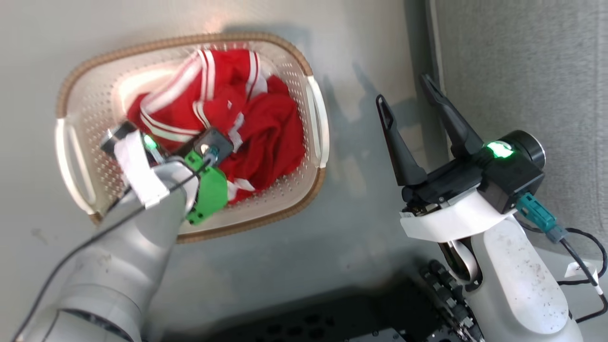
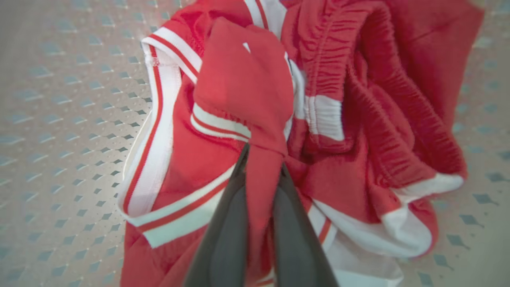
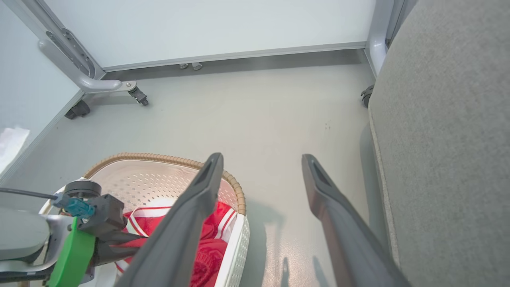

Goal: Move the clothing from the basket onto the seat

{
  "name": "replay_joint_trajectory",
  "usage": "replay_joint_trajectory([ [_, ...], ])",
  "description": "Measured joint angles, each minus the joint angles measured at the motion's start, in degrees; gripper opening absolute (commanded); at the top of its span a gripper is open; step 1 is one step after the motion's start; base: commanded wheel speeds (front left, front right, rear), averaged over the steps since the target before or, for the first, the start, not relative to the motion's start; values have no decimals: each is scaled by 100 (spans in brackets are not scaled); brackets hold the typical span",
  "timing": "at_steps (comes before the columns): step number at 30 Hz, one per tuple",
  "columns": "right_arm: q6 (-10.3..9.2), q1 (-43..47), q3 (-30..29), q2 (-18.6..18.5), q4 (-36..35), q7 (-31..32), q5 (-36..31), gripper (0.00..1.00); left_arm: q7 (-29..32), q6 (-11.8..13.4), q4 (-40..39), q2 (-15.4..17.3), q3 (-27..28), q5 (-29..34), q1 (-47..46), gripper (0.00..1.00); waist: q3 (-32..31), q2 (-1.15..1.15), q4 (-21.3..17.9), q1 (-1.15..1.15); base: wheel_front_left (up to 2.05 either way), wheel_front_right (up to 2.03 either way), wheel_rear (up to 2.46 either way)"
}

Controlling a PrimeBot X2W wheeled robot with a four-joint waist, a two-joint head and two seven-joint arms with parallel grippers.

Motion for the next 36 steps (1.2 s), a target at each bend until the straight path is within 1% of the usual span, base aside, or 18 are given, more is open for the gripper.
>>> replay_joint_trajectory([
  [4, 0, 155, -67, 1, 100, 1, -109, 100, -321, 107, -113, -101, 166, -281, 353, 0, -404, 0, 76, 0, 0, 0, 0],
  [7, 0, 288, -57, -7, 188, 0, -144, 100, -436, 181, -296, -137, 307, -501, 656, 0, -738, 0, 149, -1, 0, 0, 0],
  [10, 0, 461, -14, -37, 279, 1, -154, 100, -446, 164, -523, -163, 430, -767, 1026, 0, -1099, 0, 228, -1, 0, 0, 0],
  [14, 0, 723, 59, -85, 435, 1, -153, 100, -468, 162, -1102, -197, 532, -962, 1555, 0, -1619, 0, 338, -1, 0, 0, 0],
  [22, 0, 1305, 10, -77, 689, 1, 2, 100, -469, 379, -1992, -186, 938, -1401, 2577, 0, -2712, 0, 535, -1, 0, 0, 0],
  [26, 0, 1547, 14, -52, 800, 1, 33, 100, -469, 460, -2476, -162, 1147, -1539, 3030, 0, -3246, 0, 605, -1, 0, 0, 0],
  [31, 0, 1792, 74, -37, 887, 1, 33, 100, -469, 548, -3091, -140, 1344, -1594, 3372, 0, -3836, 0, 670, -1, 0, 0, 0],
  [36, 0, 2007, 112, -30, 926, 1, 33, 100, -468, 558, -3638, -140, 1426, -1602, 3581, 0, -4353, 0, 721, -1, 0, 0, 0],
])
